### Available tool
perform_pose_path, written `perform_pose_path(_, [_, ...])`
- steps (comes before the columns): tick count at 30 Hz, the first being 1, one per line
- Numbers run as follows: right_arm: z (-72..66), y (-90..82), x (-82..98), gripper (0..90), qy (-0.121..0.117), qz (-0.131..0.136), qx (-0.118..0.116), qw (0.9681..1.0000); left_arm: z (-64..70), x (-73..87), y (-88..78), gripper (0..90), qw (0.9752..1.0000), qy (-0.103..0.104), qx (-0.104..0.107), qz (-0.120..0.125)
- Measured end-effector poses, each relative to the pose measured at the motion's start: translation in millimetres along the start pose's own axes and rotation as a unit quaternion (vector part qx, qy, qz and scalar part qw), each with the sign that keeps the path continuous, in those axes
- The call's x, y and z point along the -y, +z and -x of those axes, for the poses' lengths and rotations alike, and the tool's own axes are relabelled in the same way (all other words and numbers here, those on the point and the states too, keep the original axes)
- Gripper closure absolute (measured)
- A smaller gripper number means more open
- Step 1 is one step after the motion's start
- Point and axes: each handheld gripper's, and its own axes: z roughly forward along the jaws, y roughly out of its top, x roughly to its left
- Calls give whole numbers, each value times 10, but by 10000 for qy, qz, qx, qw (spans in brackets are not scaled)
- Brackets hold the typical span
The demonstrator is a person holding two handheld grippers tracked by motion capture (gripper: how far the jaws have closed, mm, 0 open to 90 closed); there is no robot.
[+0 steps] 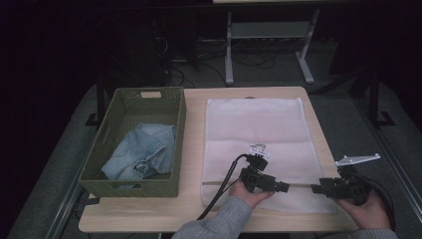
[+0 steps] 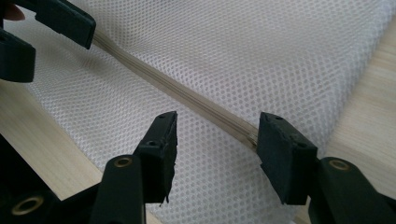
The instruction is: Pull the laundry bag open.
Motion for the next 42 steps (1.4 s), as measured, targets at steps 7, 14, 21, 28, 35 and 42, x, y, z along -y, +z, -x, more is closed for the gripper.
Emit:
perform_pose_path(7, [113,-46,35,489,302,-30,54,9995,26,-61,103,367,10000,-13,-49,-48])
perform_pose_path(14, [219,-76,44,515,637,-76,191,9978,60,-114,190,386,10000,-23,-76,-43])
perform_pose_path(21, [305,-81,70,531,896,-156,229,9956,79,-153,295,389,9998,-90,-120,-101])
perform_pose_path(28, [408,-41,118,607,1158,-284,248,9926,94,-198,382,404,9997,-209,-110,-113])
perform_pose_path(35, [451,-21,130,676,1306,-356,247,9905,127,-237,510,431,9994,-262,-105,-209])
perform_pose_path(42, [475,31,143,675,1433,-460,141,9885,109,-243,625,440,9991,-330,-20,-267])
